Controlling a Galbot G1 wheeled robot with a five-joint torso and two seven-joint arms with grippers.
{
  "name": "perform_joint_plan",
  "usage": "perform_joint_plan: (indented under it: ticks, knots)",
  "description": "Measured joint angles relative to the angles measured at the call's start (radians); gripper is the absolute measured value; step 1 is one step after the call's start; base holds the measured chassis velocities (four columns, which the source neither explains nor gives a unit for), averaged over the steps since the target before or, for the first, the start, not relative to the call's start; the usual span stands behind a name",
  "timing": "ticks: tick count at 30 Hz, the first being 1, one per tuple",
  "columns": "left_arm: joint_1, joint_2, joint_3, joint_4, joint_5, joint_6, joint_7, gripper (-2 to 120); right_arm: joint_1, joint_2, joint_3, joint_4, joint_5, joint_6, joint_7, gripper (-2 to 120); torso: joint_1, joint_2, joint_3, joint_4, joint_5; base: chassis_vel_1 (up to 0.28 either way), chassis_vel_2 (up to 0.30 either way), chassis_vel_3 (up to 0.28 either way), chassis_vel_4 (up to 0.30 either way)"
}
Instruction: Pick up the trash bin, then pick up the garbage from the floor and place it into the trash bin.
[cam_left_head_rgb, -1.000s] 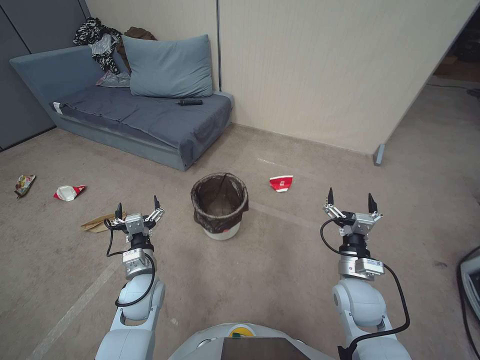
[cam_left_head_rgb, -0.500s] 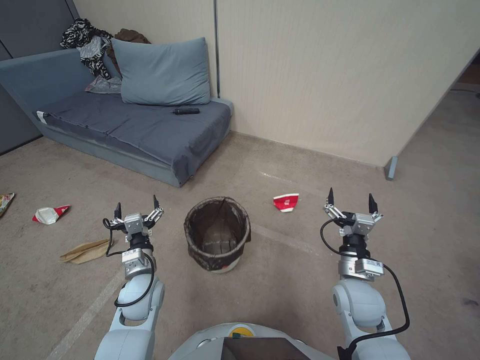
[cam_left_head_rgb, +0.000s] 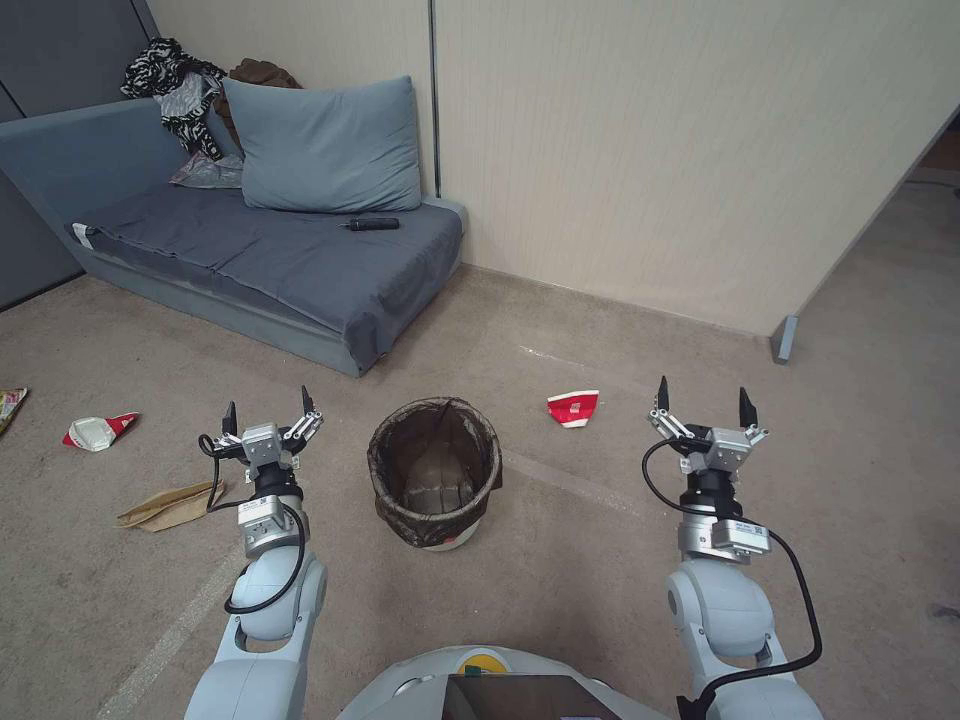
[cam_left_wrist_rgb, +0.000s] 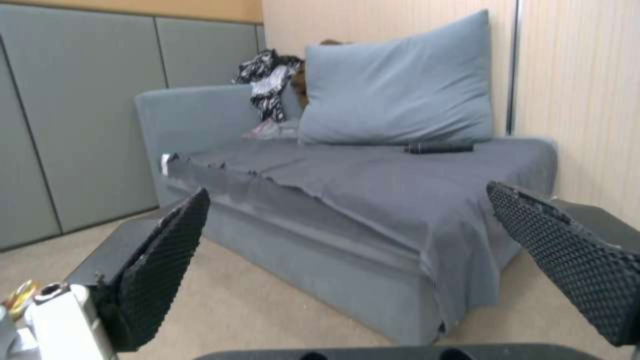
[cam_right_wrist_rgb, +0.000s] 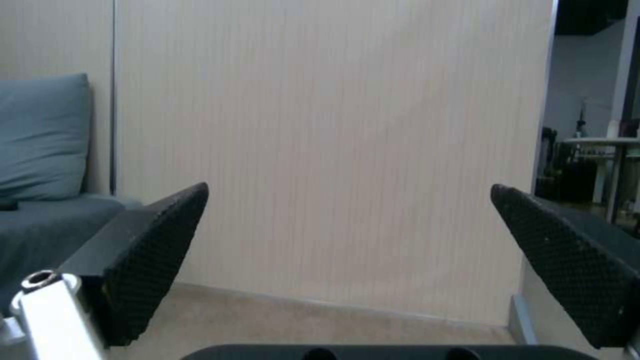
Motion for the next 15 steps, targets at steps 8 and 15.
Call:
perform_joint_plan:
  ticks: [8, 15]
  knots:
    - [-0.013, 0.135, 0.013, -0.049, -0.088, 0.034, 0.006, 100, -0.002, -0.012, 0.003, -0.001, 0.016, -0.001, 0.007, 100, 0.0, 0.0, 0.0, 0.0, -0.0002, 0.0, 0.0, 0.0, 0.0]
    - [-0.035, 0.309, 0.042, -0.067, -0.21, 0.058, 0.014, 100, -0.001, -0.019, 0.004, -0.005, 0.028, -0.002, 0.01, 100, 0.0, 0.0, 0.0, 0.0, -0.0002, 0.0, 0.0, 0.0, 0.0]
